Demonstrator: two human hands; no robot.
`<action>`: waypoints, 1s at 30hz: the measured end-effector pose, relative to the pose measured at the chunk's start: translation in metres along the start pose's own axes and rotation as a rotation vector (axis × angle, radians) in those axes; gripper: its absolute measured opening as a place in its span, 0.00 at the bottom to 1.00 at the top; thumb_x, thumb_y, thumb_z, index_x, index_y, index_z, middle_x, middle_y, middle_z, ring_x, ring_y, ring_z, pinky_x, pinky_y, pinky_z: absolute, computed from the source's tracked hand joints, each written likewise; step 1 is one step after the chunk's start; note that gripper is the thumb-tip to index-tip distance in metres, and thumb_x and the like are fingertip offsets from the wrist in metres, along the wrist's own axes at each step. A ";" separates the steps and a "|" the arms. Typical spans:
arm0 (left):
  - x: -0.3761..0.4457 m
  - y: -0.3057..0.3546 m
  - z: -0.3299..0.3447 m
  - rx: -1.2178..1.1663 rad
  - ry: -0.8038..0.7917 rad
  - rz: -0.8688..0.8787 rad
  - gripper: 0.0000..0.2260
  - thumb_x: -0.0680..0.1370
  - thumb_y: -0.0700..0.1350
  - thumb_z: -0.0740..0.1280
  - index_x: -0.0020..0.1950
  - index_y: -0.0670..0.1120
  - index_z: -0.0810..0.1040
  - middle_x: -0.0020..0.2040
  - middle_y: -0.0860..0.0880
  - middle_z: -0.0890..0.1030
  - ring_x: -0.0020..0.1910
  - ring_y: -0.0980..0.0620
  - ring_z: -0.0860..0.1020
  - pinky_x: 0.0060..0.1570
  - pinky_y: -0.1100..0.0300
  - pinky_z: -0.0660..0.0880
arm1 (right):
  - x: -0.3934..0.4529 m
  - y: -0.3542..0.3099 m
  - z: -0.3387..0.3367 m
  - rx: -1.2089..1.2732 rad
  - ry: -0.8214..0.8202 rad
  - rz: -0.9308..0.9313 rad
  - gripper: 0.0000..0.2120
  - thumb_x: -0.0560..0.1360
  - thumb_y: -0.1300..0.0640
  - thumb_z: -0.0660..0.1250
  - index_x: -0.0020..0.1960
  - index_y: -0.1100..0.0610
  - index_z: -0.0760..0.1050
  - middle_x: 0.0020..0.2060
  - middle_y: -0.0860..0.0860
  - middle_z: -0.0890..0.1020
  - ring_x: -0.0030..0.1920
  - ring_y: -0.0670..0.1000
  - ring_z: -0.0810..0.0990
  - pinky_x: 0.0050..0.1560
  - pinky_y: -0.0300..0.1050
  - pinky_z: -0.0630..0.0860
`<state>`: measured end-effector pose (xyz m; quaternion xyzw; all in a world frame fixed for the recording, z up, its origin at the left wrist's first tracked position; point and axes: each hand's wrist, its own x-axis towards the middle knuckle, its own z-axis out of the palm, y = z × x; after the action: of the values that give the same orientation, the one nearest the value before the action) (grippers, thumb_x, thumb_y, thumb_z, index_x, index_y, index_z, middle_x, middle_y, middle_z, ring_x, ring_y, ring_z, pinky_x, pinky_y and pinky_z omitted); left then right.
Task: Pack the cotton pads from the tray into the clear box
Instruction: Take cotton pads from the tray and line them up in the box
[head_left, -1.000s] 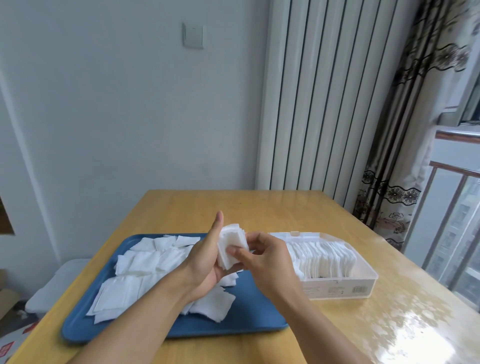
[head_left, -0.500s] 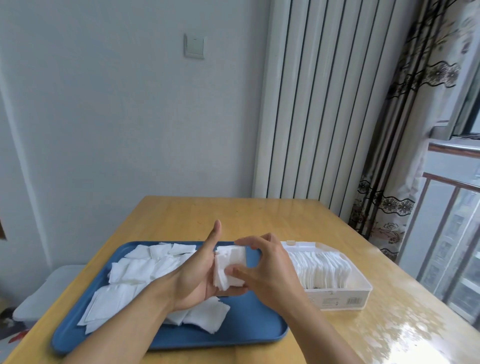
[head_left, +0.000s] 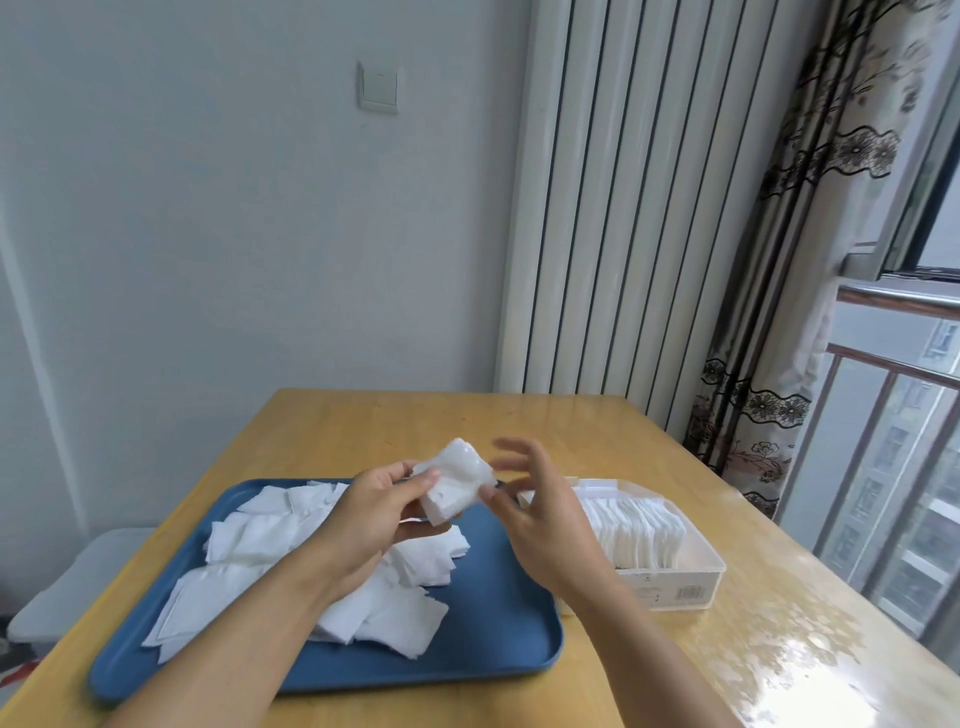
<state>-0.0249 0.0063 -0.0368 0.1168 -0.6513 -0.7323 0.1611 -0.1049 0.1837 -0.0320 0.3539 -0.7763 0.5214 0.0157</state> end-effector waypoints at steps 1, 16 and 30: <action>0.000 0.001 0.000 0.001 0.002 -0.010 0.11 0.83 0.43 0.65 0.59 0.38 0.82 0.54 0.37 0.85 0.51 0.41 0.85 0.48 0.55 0.83 | 0.001 0.001 -0.003 -0.097 -0.061 -0.094 0.25 0.79 0.58 0.70 0.70 0.39 0.68 0.66 0.35 0.74 0.63 0.35 0.72 0.60 0.33 0.72; -0.010 0.001 0.015 0.018 -0.050 -0.111 0.09 0.84 0.45 0.65 0.62 0.45 0.78 0.50 0.45 0.88 0.47 0.46 0.87 0.46 0.54 0.82 | 0.018 -0.027 -0.108 -0.744 -0.210 -0.014 0.16 0.75 0.54 0.75 0.62 0.50 0.81 0.54 0.47 0.85 0.53 0.50 0.83 0.53 0.46 0.79; -0.013 0.004 0.014 0.044 -0.045 -0.112 0.09 0.82 0.43 0.68 0.61 0.45 0.80 0.50 0.48 0.88 0.51 0.46 0.86 0.51 0.52 0.81 | 0.008 0.021 -0.070 -1.102 -0.444 0.495 0.16 0.83 0.49 0.58 0.60 0.60 0.76 0.49 0.53 0.78 0.47 0.54 0.76 0.44 0.44 0.69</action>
<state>-0.0177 0.0234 -0.0315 0.1399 -0.6632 -0.7280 0.1026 -0.1470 0.2408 -0.0142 0.2039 -0.9738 -0.0512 -0.0864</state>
